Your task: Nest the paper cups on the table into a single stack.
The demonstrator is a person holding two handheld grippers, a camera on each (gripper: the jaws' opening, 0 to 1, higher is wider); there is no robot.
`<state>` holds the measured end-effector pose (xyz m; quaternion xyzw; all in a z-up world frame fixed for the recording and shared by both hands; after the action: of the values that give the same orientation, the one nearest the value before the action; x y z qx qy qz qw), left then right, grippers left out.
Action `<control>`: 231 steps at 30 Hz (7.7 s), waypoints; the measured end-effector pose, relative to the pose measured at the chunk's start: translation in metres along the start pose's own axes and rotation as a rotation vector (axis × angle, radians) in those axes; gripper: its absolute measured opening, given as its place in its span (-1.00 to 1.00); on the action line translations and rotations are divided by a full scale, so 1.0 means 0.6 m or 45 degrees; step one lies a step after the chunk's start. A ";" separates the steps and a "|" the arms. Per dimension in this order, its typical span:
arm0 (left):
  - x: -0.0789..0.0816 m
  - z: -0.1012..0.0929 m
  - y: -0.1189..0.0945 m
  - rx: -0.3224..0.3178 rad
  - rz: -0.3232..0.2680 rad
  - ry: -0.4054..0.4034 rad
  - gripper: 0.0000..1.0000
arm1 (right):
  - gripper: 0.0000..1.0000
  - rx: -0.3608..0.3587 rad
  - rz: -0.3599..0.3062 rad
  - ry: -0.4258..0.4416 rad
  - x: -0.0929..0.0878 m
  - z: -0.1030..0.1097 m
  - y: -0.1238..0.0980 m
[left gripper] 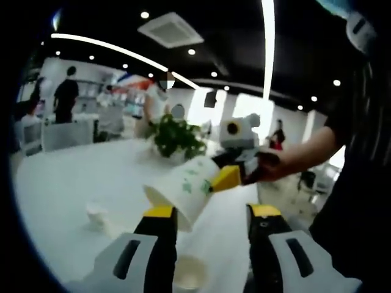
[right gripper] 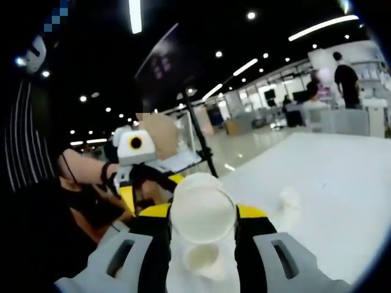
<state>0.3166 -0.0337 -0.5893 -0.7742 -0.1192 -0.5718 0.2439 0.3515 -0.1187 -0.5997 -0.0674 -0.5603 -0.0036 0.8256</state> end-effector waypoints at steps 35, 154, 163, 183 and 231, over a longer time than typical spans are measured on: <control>0.008 -0.012 -0.018 -0.079 0.017 0.039 -0.94 | -0.25 0.106 0.039 0.030 -0.040 0.032 0.007; -0.122 0.008 -0.029 -0.148 0.899 0.818 -1.00 | 0.92 -0.534 -0.040 -0.086 -0.056 -0.020 -0.163; -0.143 0.006 -0.017 -0.183 0.953 0.870 -1.00 | 0.92 -0.531 -0.035 -0.094 -0.059 -0.016 -0.156; -0.175 -0.001 0.000 -0.227 1.042 0.921 -1.00 | 0.91 -0.538 -0.042 -0.078 -0.068 -0.010 -0.163; -0.231 0.008 0.035 -0.301 1.251 0.912 -0.97 | 0.89 -0.566 -0.060 -0.021 -0.092 -0.017 -0.191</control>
<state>0.2865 -0.0358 -0.7261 -0.5203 0.4048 -0.6262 0.4163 0.3309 -0.2372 -0.6422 -0.2345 -0.5539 -0.1458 0.7854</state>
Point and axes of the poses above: the point that each gripper's makers call its tool centre point, and the gripper's own axes: y roughly forward along the fingers, z roughly to its left, x roughly out of its top, the point moved 3 cm from there along -y, roughly backward along the fingers, and after that the axes turned 12 degrees about x, right-handed, at the moved point
